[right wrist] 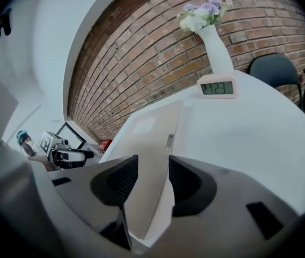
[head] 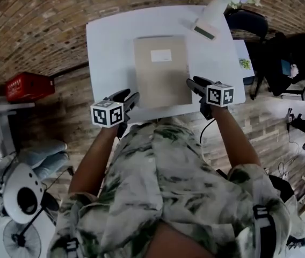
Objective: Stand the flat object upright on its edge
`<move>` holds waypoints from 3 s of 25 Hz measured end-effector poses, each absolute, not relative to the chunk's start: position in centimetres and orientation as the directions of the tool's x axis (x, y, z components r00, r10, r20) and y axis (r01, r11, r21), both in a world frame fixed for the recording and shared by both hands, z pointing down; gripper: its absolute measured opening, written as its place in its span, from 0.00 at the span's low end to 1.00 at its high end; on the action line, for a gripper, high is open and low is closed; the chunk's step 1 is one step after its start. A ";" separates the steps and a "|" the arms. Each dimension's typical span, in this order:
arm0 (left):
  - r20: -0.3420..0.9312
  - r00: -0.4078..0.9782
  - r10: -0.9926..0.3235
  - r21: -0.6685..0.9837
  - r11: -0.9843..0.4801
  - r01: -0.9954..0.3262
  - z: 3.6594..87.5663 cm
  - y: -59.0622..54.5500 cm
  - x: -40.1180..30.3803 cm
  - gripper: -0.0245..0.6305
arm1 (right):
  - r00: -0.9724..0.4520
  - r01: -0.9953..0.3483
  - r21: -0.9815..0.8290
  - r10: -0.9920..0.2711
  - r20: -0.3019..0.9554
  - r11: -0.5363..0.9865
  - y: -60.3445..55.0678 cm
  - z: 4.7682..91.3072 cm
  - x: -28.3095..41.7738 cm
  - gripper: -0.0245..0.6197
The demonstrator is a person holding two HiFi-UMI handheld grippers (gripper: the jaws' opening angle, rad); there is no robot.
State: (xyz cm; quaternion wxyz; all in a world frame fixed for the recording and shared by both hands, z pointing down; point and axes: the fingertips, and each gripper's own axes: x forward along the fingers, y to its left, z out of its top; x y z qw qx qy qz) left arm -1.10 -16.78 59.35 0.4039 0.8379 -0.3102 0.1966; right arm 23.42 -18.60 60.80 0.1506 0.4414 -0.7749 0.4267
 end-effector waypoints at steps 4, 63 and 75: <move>0.605 0.720 -0.340 0.574 -0.440 -0.690 61.0 -19.3 -0.3 0.33 | -0.595 -0.791 -0.562 -0.512 0.619 0.240 -21.1 62.2 23.5 0.35; 0.607 0.621 -0.495 0.520 -0.344 -0.782 56.6 -27.0 -8.7 0.37 | -0.754 -0.641 -0.539 -0.318 0.574 0.546 -30.1 54.6 11.7 0.30; 0.591 0.576 -0.564 0.424 -0.390 -0.818 53.5 -32.0 -10.8 0.37 | -0.756 -0.609 -0.406 -0.346 0.555 0.681 -35.2 51.8 9.2 0.30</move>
